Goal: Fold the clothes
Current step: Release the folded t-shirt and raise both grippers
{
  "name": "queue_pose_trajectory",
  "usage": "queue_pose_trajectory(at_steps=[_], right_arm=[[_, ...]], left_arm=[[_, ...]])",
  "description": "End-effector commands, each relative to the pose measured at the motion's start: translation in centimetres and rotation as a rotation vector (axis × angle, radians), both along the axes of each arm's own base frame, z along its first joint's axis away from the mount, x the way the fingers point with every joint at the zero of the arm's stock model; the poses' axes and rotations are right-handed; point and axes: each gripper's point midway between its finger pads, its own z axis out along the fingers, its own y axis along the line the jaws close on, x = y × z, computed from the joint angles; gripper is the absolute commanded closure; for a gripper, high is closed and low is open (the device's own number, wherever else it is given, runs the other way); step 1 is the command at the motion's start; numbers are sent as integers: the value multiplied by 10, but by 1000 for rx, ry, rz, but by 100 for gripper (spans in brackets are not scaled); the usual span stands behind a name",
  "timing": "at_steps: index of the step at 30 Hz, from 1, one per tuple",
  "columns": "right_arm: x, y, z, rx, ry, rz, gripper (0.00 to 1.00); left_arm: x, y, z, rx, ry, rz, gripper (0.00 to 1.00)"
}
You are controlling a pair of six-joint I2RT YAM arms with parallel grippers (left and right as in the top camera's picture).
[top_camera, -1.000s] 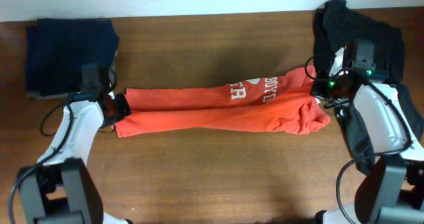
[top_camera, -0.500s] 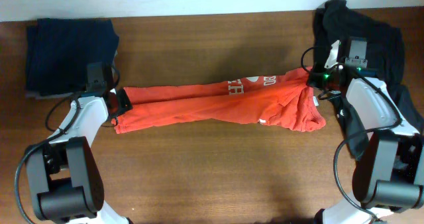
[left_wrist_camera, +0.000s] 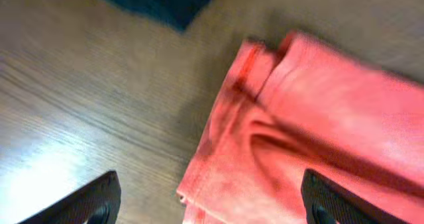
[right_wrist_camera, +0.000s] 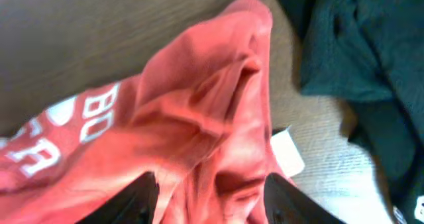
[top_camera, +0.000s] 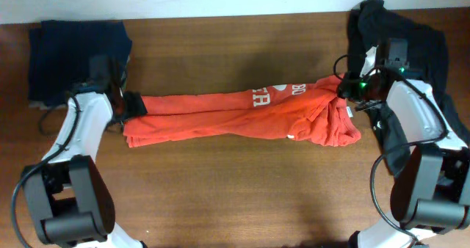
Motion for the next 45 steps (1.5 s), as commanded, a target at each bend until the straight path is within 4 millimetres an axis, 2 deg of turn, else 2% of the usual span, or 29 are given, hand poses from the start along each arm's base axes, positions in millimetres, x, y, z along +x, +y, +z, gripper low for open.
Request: queue_pose_trajectory(at_steps=[1, 6, 12, 16, 19, 22, 25, 29, 30, 31, 32, 33, 36, 40, 45], right_arm=[[1, 8, 43, 6, -35, 98, 41], [-15, 11, 43, 7, 31, 137, 39], [-19, 12, 42, 11, 48, 138, 39], [-19, 12, 42, 11, 45, 138, 39], [-19, 14, 42, 21, 43, 141, 39], [-19, 14, 42, 22, 44, 141, 39], [-19, 15, 42, 26, 44, 142, 39], [-18, 15, 43, 27, 38, 143, 39], [-18, 15, 43, 27, 38, 143, 39], [-18, 15, 43, 27, 38, 143, 39], [-18, 15, 43, 27, 38, 143, 39], [-18, 15, 43, 27, 38, 143, 39], [-18, 15, 43, 27, 38, 143, 39], [-18, 15, 43, 27, 39, 143, 39], [-18, 15, 43, 27, 39, 143, 39]], left_arm=[[4, -18, 9, -85, 0, -137, 7], [-12, -21, -6, -98, 96, -180, 7], [-20, -16, -26, -106, 167, -203, 7], [-10, -10, -56, -179, 164, -220, 7], [0, -15, -63, -226, 127, -235, 7], [12, -30, -66, -294, 71, -300, 7], [14, -36, -75, -330, 73, -312, 11], [7, -39, -95, -357, 122, -306, 37], [5, -41, -99, -370, 131, -306, 46], [5, -42, -101, -382, 136, -306, 62], [5, -44, -102, -390, 135, -307, 69], [5, -45, -101, -398, 133, -309, 79], [4, -49, -100, -422, 130, -312, 99], [0, -41, -91, -429, 143, -287, 99], [6, -8, -51, -398, 79, -241, 99]])
